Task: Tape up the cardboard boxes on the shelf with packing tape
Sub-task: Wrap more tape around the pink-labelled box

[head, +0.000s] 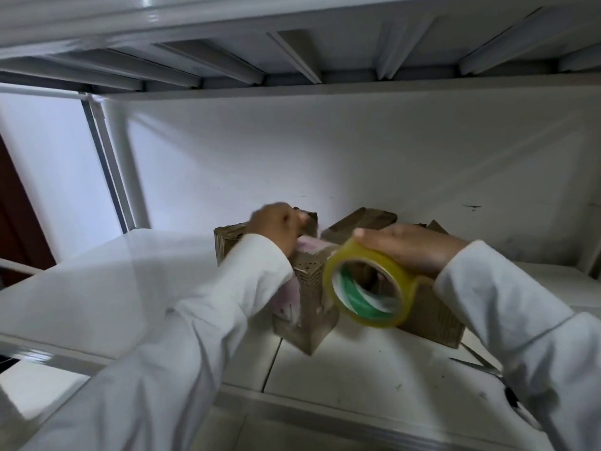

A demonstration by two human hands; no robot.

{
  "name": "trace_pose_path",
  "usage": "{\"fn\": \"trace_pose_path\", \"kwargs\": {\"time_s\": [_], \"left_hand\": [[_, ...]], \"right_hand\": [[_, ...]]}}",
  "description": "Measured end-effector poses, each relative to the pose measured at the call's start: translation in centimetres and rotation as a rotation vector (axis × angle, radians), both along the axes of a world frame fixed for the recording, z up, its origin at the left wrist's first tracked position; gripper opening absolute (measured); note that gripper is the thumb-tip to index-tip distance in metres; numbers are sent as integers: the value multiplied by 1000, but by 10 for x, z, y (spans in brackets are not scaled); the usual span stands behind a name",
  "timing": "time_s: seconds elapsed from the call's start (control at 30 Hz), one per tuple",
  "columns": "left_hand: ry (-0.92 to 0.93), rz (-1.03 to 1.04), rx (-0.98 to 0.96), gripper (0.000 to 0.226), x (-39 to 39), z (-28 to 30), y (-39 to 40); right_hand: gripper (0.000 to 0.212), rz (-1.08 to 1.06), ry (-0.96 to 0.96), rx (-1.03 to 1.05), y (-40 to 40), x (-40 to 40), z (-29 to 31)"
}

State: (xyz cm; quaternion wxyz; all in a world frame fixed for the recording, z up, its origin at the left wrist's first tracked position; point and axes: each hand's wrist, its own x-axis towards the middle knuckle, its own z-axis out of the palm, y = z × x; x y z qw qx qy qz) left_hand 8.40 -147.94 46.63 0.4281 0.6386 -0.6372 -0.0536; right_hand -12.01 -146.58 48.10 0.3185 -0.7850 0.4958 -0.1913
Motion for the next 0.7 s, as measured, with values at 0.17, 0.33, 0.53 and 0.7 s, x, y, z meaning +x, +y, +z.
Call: {"fn": "trace_pose_path", "kwargs": {"time_s": [0.17,0.33,0.53,0.7], "left_hand": [[-73,103,92,26,23,-2,-10],[-120,129,207,24,31,-13,-13],[-155,138,243,26,37,-21,-19],[-513,225,91,23,32,-42,-20]], "right_hand": [[50,-99,203,94,-13,24,-7],[52,-139,295,41,-20,38,-14],[48,-140,447,-38,-27,51,-13],[39,-59,706,-158,-18,56,-20]]}}
